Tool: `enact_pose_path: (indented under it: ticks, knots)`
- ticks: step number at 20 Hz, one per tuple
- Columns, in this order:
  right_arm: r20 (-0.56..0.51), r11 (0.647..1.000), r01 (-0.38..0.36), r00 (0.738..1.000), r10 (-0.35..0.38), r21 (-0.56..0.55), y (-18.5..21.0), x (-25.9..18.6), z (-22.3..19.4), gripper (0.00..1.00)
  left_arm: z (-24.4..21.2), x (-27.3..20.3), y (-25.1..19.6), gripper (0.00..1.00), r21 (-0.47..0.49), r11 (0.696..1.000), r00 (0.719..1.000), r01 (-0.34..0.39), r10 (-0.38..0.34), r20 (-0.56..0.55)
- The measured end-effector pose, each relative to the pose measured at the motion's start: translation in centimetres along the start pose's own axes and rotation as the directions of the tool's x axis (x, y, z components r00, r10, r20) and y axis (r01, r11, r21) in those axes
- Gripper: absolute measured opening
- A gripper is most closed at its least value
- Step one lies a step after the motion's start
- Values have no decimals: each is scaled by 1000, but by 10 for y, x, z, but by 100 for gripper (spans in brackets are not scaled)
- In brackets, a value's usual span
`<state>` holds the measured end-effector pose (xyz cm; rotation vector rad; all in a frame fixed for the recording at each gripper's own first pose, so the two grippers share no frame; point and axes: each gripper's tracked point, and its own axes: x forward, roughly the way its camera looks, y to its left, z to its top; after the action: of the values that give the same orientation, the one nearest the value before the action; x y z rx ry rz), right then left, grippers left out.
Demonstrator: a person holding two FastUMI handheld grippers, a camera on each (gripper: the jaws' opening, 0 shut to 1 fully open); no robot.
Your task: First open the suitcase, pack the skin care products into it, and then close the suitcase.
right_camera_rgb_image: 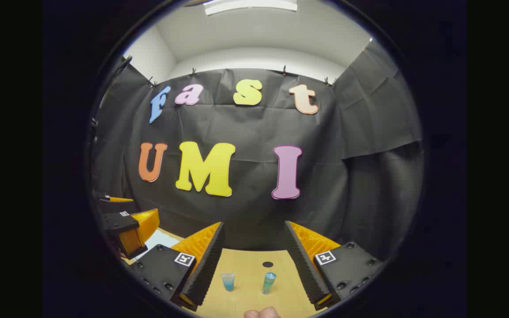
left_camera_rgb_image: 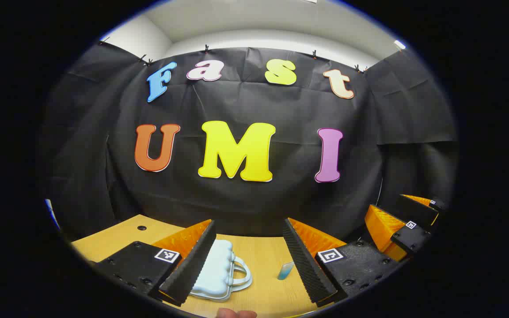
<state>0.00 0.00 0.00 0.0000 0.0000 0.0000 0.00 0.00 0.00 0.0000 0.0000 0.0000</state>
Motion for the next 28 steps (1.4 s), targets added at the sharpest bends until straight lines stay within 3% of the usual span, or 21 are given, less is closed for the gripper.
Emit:
enact_pose_path:
  ticks: [13,18,23,28]
  knots:
    - [-79,999,-4,997,8,45,-19,19,-28,80,-10,12,4,97,4,998,998,-57,57,-20]
    - [-96,998,-61,993,63,26,-9,16,-36,80,-33,11,-2,97,33,999,997,-37,39,-66]
    - [-143,996,-85,986,81,-22,-31,15,-55,80,-71,18,-12,97,119,993,991,24,-8,-134]
    - [-188,996,-88,979,81,-30,-69,13,-76,79,-116,32,-15,98,273,961,971,47,20,-238]
